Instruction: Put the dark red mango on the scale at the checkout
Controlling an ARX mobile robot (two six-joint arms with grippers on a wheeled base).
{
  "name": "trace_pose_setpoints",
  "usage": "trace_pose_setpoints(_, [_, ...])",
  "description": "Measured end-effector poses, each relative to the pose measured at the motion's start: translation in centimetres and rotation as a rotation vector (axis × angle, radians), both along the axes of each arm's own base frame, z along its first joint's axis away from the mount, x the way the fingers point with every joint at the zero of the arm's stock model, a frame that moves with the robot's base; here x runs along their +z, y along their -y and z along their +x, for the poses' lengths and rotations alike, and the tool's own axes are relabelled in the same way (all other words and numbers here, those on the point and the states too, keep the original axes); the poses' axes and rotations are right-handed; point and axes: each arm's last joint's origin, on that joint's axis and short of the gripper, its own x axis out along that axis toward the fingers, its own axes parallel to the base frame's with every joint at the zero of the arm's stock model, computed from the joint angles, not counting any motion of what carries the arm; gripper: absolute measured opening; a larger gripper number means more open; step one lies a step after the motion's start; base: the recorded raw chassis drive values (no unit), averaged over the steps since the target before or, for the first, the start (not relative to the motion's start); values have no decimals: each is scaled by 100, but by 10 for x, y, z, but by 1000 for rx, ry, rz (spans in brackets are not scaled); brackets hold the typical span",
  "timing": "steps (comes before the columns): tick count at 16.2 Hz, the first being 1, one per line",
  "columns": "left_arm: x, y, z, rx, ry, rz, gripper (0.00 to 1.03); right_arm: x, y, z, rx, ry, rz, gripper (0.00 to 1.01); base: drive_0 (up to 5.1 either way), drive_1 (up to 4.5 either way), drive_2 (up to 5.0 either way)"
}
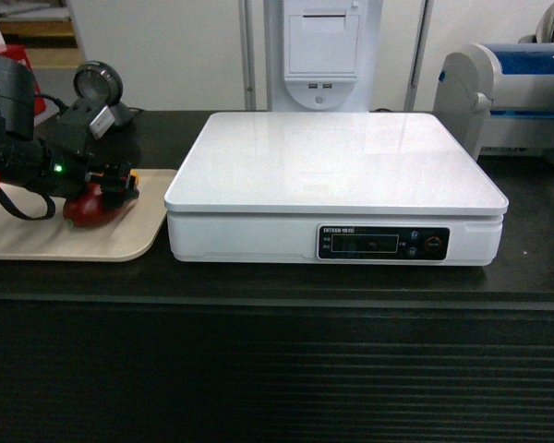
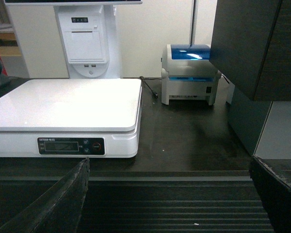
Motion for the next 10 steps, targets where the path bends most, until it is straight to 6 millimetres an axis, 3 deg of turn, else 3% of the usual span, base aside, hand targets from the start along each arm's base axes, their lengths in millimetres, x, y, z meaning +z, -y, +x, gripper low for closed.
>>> trace_pose_setpoints(3, [5,4,-22,-18,8,7,67,0,0,0,0,0,0,98,0,0,0])
trace_pose_setpoints(5, [23,8,-43,-27,56,4,67,0,0,0,0,0,0,98,0,0,0])
trace_pose_setpoints(8, [85,24,-93,-71,227,8,67,0,0,0,0,0,0,98,0,0,0])
trace_pose_setpoints(10, [111,45,-140,-130,306,-9,67,0,0,0,0,0,0,98,0,0,0])
